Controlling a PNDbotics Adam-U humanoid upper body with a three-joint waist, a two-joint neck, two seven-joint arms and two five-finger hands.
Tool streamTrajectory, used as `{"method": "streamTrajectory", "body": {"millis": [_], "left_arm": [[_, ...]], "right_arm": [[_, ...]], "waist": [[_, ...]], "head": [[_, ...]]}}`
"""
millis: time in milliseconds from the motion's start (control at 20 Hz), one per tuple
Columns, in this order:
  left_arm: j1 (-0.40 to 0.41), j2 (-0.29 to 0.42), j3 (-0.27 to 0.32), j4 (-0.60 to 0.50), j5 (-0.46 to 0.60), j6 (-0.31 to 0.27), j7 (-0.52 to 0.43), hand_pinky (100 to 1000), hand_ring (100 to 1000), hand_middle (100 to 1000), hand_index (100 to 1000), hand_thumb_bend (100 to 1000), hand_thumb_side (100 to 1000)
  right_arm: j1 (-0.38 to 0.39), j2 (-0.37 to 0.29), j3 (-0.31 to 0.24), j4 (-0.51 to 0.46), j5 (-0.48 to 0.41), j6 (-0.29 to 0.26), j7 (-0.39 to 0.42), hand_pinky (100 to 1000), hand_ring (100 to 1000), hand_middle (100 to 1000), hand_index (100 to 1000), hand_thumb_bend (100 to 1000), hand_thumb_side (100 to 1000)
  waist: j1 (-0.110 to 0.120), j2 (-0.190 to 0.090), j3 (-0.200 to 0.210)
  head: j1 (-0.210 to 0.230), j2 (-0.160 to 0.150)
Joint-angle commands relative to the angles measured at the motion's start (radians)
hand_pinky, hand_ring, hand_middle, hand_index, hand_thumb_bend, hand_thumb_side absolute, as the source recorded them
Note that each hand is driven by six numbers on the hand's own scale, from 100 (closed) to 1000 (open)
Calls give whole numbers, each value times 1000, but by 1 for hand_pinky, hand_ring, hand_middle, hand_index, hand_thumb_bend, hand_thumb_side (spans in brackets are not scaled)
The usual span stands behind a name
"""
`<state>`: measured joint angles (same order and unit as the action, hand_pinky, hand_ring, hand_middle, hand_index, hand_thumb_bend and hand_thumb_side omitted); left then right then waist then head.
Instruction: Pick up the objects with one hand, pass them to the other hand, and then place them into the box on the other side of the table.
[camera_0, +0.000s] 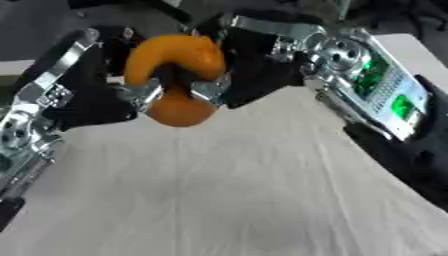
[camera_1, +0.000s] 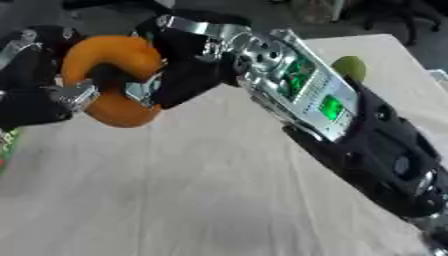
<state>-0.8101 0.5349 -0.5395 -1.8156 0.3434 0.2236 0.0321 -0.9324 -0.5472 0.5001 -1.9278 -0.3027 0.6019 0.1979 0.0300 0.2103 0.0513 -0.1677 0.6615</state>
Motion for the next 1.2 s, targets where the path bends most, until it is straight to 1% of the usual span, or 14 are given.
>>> {"method": "streamTrajectory", "body": {"millis": [50, 150, 500, 550, 600, 650, 700, 750, 800, 850, 900, 950, 1050, 1200], "left_arm": [[-14, 15, 8, 1, -5, 3, -9, 479, 510, 360, 439, 145, 100], [-14, 14, 8, 1, -9, 2, -10, 473, 503, 349, 418, 103, 100], [-13, 12, 15, -2, -16, -4, -8, 464, 492, 341, 408, 100, 100], [-13, 12, 16, -3, -15, -6, -8, 461, 485, 331, 399, 100, 100], [-12, 12, 18, -4, -15, -10, -6, 459, 483, 327, 395, 100, 100], [-11, 11, 21, -4, -15, -14, -2, 452, 477, 316, 380, 100, 100], [-10, 11, 23, -4, -16, -20, 4, 449, 474, 311, 373, 100, 100], [-10, 11, 26, -5, -18, -26, 11, 442, 467, 300, 359, 100, 100], [-10, 12, 29, -6, -23, -34, 17, 442, 465, 299, 356, 100, 100], [-10, 12, 31, -8, -29, -44, 22, 439, 462, 296, 355, 100, 100], [-9, 13, 33, -9, -37, -53, 26, 439, 462, 295, 354, 100, 100], [-9, 14, 35, -11, -45, -63, 29, 437, 459, 292, 352, 100, 100], [-7, 16, 38, -13, -63, -86, 34, 436, 458, 289, 348, 100, 100], [-3, 18, 43, -13, -88, -116, 41, 433, 453, 283, 340, 100, 100]], "right_arm": [[-21, -10, -15, -18, 6, -5, 4, 710, 665, 443, 589, 100, 100], [-19, -11, -16, -18, 10, -6, 6, 710, 666, 444, 590, 100, 100], [-16, -11, -14, -16, 22, -5, 21, 711, 669, 455, 604, 100, 100], [-16, -10, -13, -16, 23, -4, 24, 712, 672, 466, 619, 139, 100], [-15, -10, -13, -16, 23, -4, 27, 712, 673, 468, 623, 156, 100], [-14, -11, -14, -15, 23, -4, 30, 712, 676, 478, 636, 218, 100], [-13, -11, -15, -15, 23, -3, 33, 712, 677, 482, 641, 242, 100], [-13, -12, -15, -15, 21, -3, 35, 714, 681, 502, 664, 320, 117], [-13, -13, -16, -16, 20, -4, 38, 717, 685, 513, 675, 355, 136], [-12, -13, -17, -17, 21, -4, 41, 719, 689, 536, 698, 411, 169], [-12, -14, -18, -18, 23, -5, 44, 719, 689, 542, 704, 426, 173], [-12, -14, -19, -19, 25, -6, 47, 721, 695, 572, 729, 471, 198], [-11, -17, -21, -22, 32, -8, 52, 724, 704, 606, 757, 512, 219], [-9, -18, -26, -23, 41, -11, 54, 729, 717, 646, 780, 537, 240]], "waist": [[-1, -23, 0], [-1, -23, 0], [1, -22, -1], [1, -22, -1], [1, -22, -1], [1, -22, -1], [0, -21, -2], [0, -21, -2], [0, -21, -2], [0, -21, -2], [0, -21, -2], [0, -21, -2], [0, -21, -2], [0, -20, -2]], "head": [[2, -8], [2, -7], [0, -7], [0, -7], [0, -7], [-1, -7], [-1, -7], [-1, -7], [-1, -8], [-1, -8], [-1, -8], [-1, -8], [-2, -8], [-2, -5]]}}
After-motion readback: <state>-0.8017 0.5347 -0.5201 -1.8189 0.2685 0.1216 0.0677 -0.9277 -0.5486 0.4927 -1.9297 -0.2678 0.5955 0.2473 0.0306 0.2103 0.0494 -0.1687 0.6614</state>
